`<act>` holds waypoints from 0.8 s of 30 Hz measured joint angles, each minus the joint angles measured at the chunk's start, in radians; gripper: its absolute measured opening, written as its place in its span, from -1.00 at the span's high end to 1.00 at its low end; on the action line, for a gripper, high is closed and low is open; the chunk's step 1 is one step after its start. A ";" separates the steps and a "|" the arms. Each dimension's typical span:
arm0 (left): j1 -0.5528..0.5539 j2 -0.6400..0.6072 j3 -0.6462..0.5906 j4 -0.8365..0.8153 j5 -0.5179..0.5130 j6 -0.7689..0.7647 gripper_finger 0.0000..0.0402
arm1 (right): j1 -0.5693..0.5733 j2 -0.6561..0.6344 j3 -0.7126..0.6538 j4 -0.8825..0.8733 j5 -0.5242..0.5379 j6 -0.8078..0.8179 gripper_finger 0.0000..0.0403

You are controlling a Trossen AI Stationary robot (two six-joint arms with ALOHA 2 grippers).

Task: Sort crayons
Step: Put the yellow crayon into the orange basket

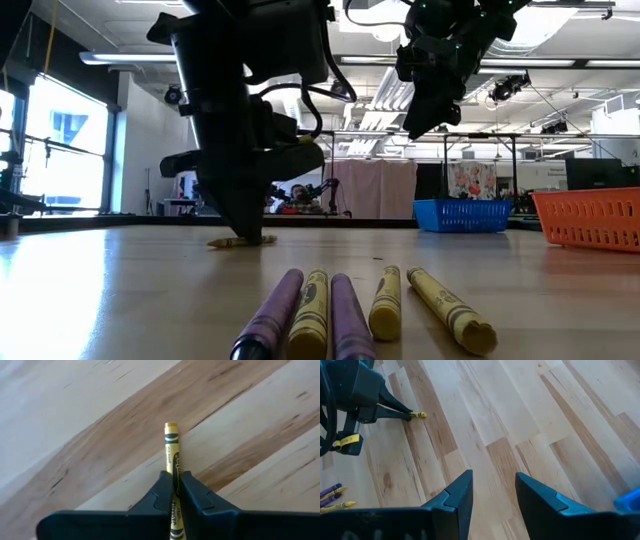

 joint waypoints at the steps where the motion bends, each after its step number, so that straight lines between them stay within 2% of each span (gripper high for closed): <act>1: 0.000 0.001 0.006 0.000 -0.001 0.016 0.96 | 0.000 0.000 0.000 0.000 0.000 0.000 0.34; 5: 0.000 0.006 0.056 0.018 -0.026 0.142 0.99 | 0.000 0.000 0.000 0.000 0.000 0.000 0.34; 9: 0.005 0.006 0.128 0.109 -0.085 0.336 0.99 | 0.000 0.000 0.000 0.000 0.000 0.000 0.34; 13: 0.005 0.007 0.173 0.226 -0.127 0.557 1.00 | 0.000 0.000 0.000 0.002 0.000 0.000 0.34; 16: 0.015 0.007 0.179 0.414 -0.129 0.735 1.00 | 0.000 0.001 0.000 0.004 0.000 0.000 0.34; 18: 0.029 0.006 0.179 0.541 -0.092 0.838 1.00 | 0.000 0.001 0.000 0.005 0.000 0.000 0.34; 20: 0.047 0.006 0.179 0.662 -0.001 0.912 1.00 | 0.000 0.001 0.000 0.008 0.000 0.000 0.34; 24: 0.086 0.015 0.179 0.835 0.153 0.977 1.00 | 0.000 0.001 0.000 0.009 0.000 0.000 0.34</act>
